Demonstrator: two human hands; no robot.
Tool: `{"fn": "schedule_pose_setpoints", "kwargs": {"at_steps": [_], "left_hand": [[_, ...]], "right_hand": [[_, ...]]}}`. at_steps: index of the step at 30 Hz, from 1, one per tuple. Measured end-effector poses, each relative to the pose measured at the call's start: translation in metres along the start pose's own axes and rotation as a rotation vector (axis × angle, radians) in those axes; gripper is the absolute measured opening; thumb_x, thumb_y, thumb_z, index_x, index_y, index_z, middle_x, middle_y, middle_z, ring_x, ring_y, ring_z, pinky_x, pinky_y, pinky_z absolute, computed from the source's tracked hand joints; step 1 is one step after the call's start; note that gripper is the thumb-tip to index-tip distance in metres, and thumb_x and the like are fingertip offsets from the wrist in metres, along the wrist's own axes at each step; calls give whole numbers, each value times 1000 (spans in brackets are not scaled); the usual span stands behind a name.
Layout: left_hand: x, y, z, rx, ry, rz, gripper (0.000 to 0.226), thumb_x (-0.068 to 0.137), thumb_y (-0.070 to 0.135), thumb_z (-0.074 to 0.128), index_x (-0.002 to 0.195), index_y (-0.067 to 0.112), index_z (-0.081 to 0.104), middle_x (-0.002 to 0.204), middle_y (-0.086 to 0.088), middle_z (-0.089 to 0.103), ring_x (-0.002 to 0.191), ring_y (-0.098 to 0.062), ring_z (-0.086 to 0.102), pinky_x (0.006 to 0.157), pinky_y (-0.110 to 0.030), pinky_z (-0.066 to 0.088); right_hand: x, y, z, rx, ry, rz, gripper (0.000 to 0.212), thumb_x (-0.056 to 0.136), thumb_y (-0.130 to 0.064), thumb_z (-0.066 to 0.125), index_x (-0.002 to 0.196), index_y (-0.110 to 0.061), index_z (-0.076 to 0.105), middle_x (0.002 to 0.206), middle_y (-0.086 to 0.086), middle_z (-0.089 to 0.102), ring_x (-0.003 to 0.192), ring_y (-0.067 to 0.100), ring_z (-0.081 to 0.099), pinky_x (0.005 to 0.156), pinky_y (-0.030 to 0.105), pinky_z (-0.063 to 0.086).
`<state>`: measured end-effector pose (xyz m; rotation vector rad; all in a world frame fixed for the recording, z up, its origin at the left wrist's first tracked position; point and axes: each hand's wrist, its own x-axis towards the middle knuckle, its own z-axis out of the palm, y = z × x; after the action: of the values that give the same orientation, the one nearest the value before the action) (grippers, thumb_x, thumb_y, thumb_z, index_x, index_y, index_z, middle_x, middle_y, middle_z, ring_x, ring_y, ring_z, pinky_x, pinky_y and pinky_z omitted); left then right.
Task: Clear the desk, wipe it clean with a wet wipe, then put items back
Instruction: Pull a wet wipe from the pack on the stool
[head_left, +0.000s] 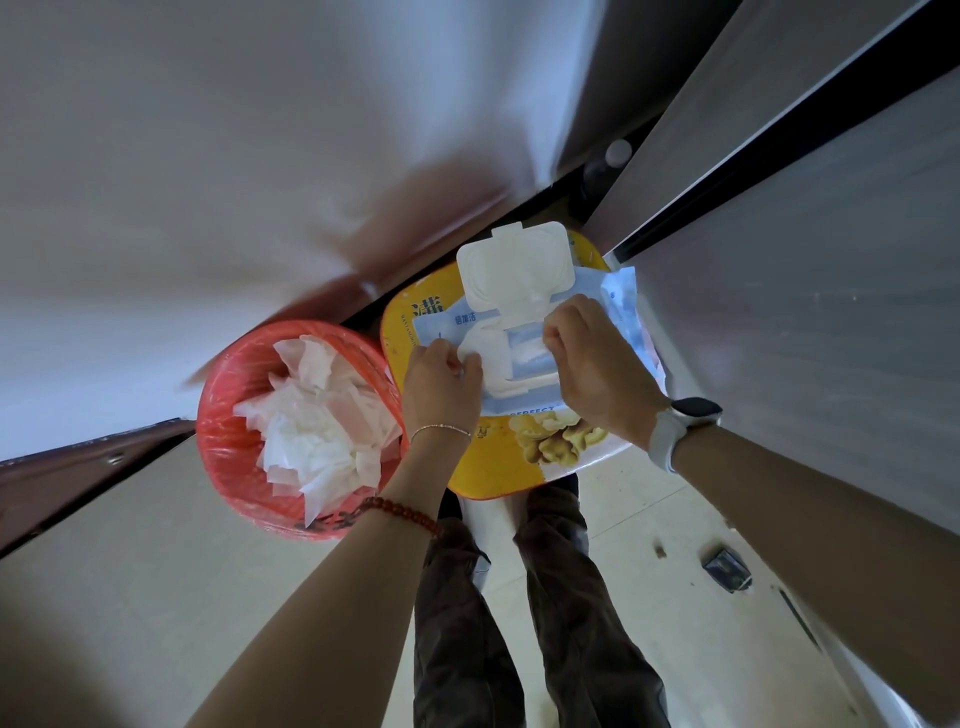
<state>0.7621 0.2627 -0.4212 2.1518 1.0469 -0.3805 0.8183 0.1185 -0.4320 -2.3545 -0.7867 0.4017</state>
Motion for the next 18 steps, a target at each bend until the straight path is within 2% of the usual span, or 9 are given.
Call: {"fn": "schedule_pose_setpoints", "kwargs": {"at_steps": [3, 5, 7, 10, 11, 12, 14, 16, 18], "left_hand": [[-3, 6, -3, 39, -9, -22, 36, 87, 18, 50, 57, 18, 32, 85, -8, 43, 69, -22, 41, 60, -27, 28], [-5, 9, -6, 51, -14, -34, 35, 87, 17, 50, 56, 18, 32, 85, -12, 46, 68, -25, 43, 60, -31, 30], [-5, 12, -11, 55, -27, -47, 34, 85, 17, 49, 56, 16, 33, 85, -17, 51, 67, -27, 45, 58, -32, 31], [-10, 20, -24, 58, -89, -62, 29, 86, 17, 51, 59, 15, 40, 91, -22, 56, 71, -28, 47, 59, -31, 32], [-14, 25, -31, 38, -129, -59, 19, 86, 18, 53, 68, 13, 50, 97, -22, 57, 76, -30, 50, 62, -30, 34], [-18, 30, -38, 18, -171, -53, 10, 86, 20, 56, 86, 10, 59, 106, -20, 57, 84, -30, 54, 67, -30, 37], [-28, 40, -55, -30, -225, -36, 42, 85, 22, 60, 122, 8, 49, 124, -18, 50, 103, -30, 55, 83, -34, 43], [-42, 56, -83, -106, -220, -22, 59, 82, 20, 64, 133, 8, 37, 133, -19, 43, 112, -33, 51, 92, -39, 41], [-61, 73, -114, -196, -211, 36, 64, 81, 16, 65, 135, 9, 33, 136, -18, 38, 116, -33, 47, 94, -38, 40]], "right_hand": [[-2, -16, -25, 322, 67, 227, 26, 92, -18, 31, 84, 1, 47, 79, 12, 46, 69, 24, 43, 66, 19, 36], [-1, -23, -43, 375, 150, 322, 30, 93, -26, 31, 89, -1, 48, 80, 17, 53, 69, 23, 47, 63, 16, 36], [2, -31, -62, 411, 237, 348, 27, 92, -23, 33, 90, -2, 48, 76, 13, 53, 68, 19, 45, 61, 18, 37], [8, -52, -93, 496, 295, 338, 22, 89, -18, 34, 91, -1, 48, 76, -4, 47, 67, 5, 39, 64, 7, 35], [9, -60, -103, 521, 294, 320, 18, 88, -17, 34, 91, -4, 47, 78, -3, 47, 68, 3, 40, 65, 4, 35], [10, -69, -112, 539, 287, 295, 14, 88, -17, 35, 90, -8, 45, 80, -1, 48, 68, 1, 41, 65, 3, 35], [12, -87, -135, 547, 268, 230, 7, 87, -16, 36, 86, -13, 42, 75, -6, 47, 63, -4, 43, 62, 4, 35], [13, -106, -160, 536, 229, 169, 8, 87, -16, 36, 81, -18, 41, 70, -11, 44, 61, -8, 44, 59, 6, 35], [12, -126, -186, 525, 172, 125, 14, 87, -18, 36, 77, -28, 39, 68, -11, 43, 60, -6, 44, 58, 7, 35]]}}
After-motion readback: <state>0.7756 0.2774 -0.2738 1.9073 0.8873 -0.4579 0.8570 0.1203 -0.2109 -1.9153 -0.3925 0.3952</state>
